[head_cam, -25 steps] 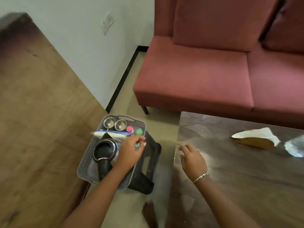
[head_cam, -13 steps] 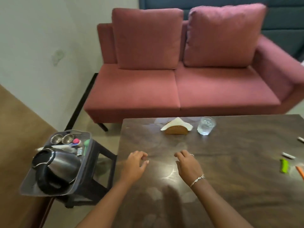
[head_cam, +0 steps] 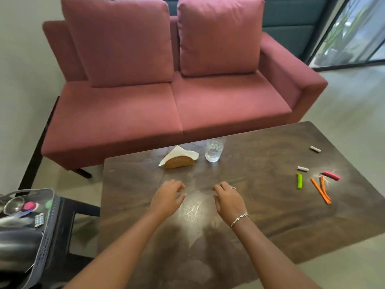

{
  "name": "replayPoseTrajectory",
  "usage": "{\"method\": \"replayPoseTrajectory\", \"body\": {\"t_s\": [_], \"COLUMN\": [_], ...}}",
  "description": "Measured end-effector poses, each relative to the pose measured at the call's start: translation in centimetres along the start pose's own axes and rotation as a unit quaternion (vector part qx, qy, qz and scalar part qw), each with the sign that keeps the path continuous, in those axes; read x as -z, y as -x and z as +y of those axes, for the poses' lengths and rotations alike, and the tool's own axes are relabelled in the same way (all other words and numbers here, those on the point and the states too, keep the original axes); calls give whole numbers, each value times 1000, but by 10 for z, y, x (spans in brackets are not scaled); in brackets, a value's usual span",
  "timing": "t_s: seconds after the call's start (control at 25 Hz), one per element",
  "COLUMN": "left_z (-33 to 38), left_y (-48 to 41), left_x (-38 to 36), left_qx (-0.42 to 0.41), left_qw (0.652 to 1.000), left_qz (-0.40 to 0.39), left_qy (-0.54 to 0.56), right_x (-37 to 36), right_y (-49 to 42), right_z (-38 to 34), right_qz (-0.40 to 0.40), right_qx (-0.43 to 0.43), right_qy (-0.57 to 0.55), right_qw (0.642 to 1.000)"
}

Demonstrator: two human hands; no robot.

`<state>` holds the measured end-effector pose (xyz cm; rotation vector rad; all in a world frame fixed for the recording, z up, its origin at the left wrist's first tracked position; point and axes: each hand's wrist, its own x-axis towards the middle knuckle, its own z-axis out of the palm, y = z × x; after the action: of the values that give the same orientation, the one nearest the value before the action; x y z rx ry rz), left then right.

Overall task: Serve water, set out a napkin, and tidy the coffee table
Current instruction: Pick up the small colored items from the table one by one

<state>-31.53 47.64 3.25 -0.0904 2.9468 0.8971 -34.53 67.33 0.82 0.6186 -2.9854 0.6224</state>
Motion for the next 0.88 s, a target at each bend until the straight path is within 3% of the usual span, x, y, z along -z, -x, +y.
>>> {"method": "replayPoseTrajectory", "body": {"t_s": [0.2,0.4,0.88], "left_z": [28,75,263], "left_y": [-27,-67,-245], "left_x": [-21,-68,-240], "left_qx": [-20,-41,-94], "left_qw": [999,995,972], "left_qz": [-43,-92,-196], "left_qy": [-12,-25,-89], "right_x": [5,19,92], "right_y": [0,4,-63], "right_z": [52,142,441], "right_qz": [-20,-19,-104], "right_qx": [-71,-90,-136], "right_qy": [-9,29,91], "right_qw": [997,995,981]}}
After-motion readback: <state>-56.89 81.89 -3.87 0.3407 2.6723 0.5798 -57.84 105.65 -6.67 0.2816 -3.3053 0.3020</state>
